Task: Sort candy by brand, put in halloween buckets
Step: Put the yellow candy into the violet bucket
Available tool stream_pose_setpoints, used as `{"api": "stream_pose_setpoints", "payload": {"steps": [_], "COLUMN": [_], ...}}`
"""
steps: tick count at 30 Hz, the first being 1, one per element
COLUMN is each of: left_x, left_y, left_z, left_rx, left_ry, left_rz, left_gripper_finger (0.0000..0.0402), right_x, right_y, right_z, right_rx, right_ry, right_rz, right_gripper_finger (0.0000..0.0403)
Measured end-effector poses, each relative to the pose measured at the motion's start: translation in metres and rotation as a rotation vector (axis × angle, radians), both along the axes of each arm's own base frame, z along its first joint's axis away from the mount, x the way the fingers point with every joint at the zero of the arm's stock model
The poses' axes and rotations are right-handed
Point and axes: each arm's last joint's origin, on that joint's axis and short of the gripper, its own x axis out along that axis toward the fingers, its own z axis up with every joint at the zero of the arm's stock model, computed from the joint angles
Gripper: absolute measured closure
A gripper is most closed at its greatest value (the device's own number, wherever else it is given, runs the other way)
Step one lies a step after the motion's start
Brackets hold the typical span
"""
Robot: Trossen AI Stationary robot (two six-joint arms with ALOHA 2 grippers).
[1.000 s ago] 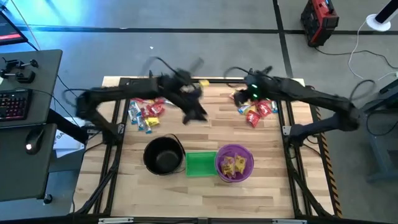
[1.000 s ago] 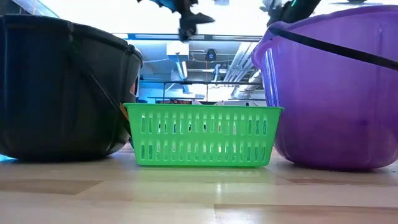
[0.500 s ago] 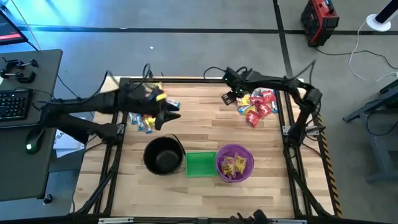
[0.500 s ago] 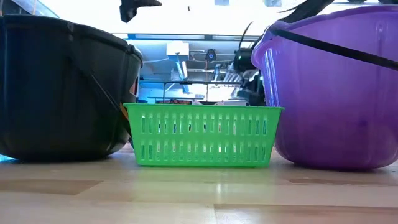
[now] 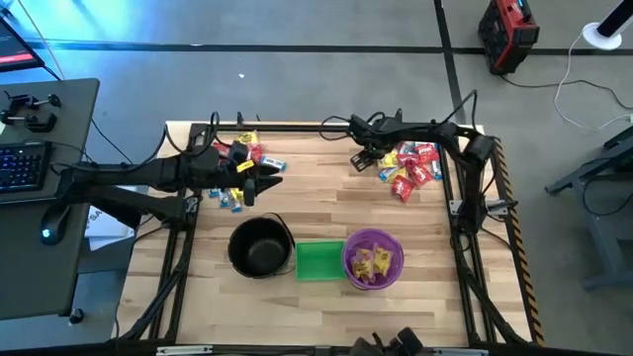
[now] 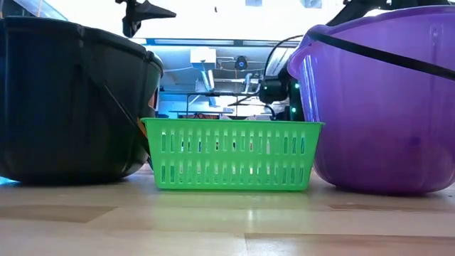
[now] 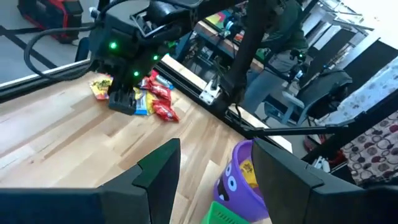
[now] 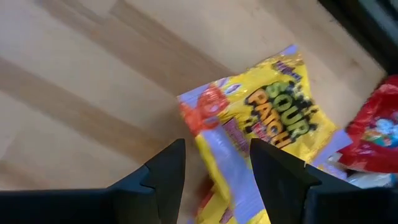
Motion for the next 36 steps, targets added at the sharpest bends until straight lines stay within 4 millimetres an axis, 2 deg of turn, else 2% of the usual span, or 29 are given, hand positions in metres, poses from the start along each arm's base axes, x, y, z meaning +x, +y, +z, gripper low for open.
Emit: {"api": "stream_pose_setpoints", "payload": {"steps": [3,5,7,10,12,15,17,19,23,25,28,32,36], "left_x": [0.0,0.0,0.0,-0.001,-0.001,-0.001,-0.001,-0.002,-0.003,-0.004,-0.003,0.002,0.012], "left_y": [0.001,0.002,0.003,0.006,0.008,0.01,0.012,0.015,0.024,0.029,0.038,0.051,0.063], "left_z": [0.0,0.0,0.0,0.0,0.0,0.0,0.0,0.0,0.0,0.0,-0.002,-0.007,-0.008], "left_rx": [0.011,0.016,0.02,0.047,0.057,0.079,0.094,0.104,0.121,0.121,0.119,0.113,0.108], "left_ry": [0.001,0.003,0.003,0.009,0.011,0.017,0.021,0.024,0.032,0.035,0.049,0.062,0.01], "left_rz": [0.001,0.005,0.013,0.037,0.047,0.054,0.06,0.071,0.11,0.138,0.178,0.222,0.208], "left_gripper_finger": [0.0216,0.0216,0.0216,0.0216,0.0216,0.0216,0.0216,0.0216,0.0216,0.0216,0.0216,0.0216,0.0216], "right_x": [0.0,0.001,0.002,0.003,0.003,0.0,-0.002,-0.007,-0.023,-0.035,-0.055,-0.076,-0.083], "right_y": [-0.002,-0.002,-0.002,-0.003,-0.004,-0.003,0.002,0.014,0.053,0.081,0.127,0.186,0.241], "right_z": [-0.006,-0.009,-0.01,-0.009,-0.006,0.01,0.03,0.059,0.122,0.152,0.185,0.211,0.216], "right_rx": [-0.03,-0.041,-0.037,-0.035,-0.058,-0.094,-0.103,-0.109,-0.105,-0.072,-0.005,0.124,0.279], "right_ry": [0.049,0.066,0.062,0.047,0.05,0.04,-0.013,-0.081,-0.275,-0.389,-0.526,-0.683,-0.722], "right_rz": [0.009,0.028,0.038,0.052,0.068,0.073,0.096,0.112,0.162,0.186,0.216,0.228,0.259], "right_gripper_finger": [0.0232,0.0248,0.0283,0.0368,0.039,0.0398,0.04,0.0402,0.0402,0.0403,0.0403,0.0403,0.0403]}}
